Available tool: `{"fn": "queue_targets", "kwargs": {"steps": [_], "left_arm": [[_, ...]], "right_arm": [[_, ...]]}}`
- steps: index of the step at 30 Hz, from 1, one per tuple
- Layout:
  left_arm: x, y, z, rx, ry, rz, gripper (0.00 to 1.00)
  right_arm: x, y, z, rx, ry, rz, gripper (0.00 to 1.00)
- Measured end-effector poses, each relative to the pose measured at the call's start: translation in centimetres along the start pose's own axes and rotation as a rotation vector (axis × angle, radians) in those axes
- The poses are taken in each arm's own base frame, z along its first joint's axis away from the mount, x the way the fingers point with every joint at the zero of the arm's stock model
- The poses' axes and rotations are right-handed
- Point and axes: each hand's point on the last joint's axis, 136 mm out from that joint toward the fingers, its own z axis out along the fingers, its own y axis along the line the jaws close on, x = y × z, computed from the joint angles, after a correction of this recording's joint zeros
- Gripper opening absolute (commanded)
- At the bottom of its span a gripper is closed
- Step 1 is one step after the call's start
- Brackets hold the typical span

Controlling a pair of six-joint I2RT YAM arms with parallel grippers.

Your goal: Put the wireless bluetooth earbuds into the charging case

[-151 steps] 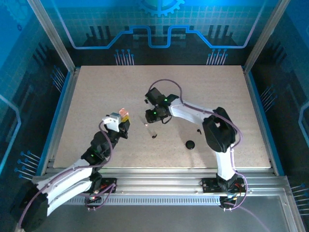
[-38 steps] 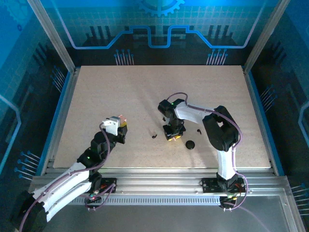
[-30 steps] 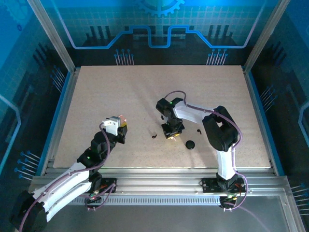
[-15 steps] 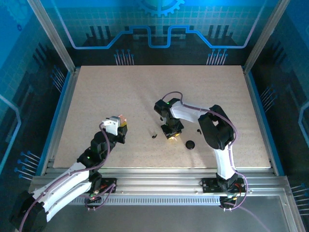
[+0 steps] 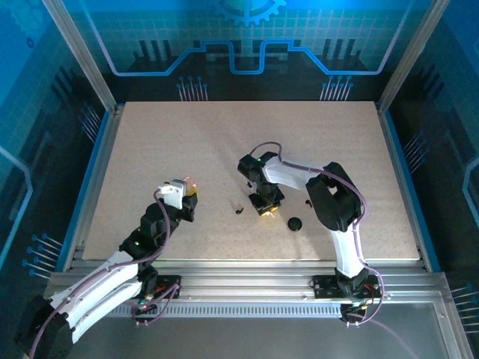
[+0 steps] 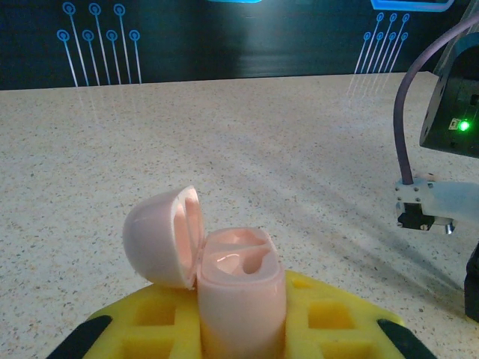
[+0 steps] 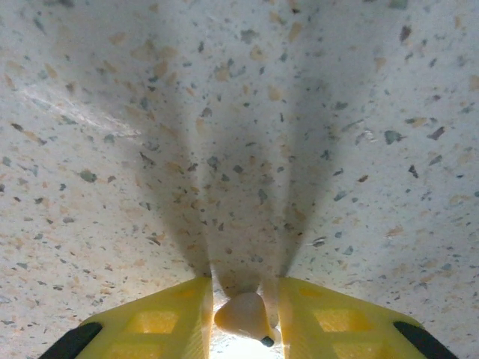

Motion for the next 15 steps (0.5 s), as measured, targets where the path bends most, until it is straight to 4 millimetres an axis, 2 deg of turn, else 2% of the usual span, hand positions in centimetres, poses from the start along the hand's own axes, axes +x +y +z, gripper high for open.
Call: {"fn": "queue_targets", "kwargs": {"steps": [15], "left_arm": [[0.09,-0.17,0.00,0.010,0.005,0.001,0.20]], "right_arm": [[0.89,-0.34,-0.09,0.015,0.038,-0.001,0.27]]}}
